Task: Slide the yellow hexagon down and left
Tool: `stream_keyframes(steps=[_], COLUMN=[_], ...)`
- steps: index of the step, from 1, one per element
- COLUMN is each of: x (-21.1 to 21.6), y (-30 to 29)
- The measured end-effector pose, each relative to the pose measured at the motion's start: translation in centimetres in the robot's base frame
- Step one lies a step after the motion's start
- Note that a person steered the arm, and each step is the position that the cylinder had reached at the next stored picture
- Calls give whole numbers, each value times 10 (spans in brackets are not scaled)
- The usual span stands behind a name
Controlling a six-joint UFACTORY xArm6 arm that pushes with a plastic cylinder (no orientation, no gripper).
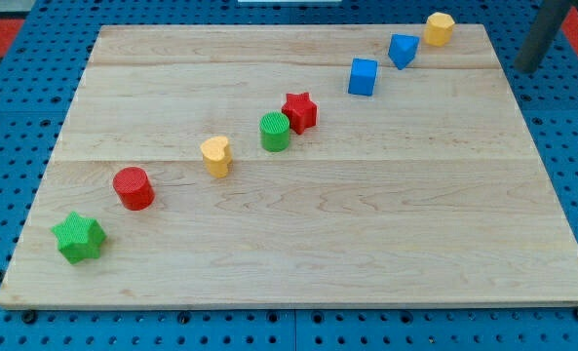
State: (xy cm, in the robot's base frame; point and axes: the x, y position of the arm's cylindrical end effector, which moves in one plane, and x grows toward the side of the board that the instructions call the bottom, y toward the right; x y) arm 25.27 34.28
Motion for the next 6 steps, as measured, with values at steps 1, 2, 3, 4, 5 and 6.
stream_keyframes(steps=[1, 2, 3, 4, 5, 6], x=[-23, -61, -60, -60, -59, -43], y=[0, -48, -104, -166, -201, -243])
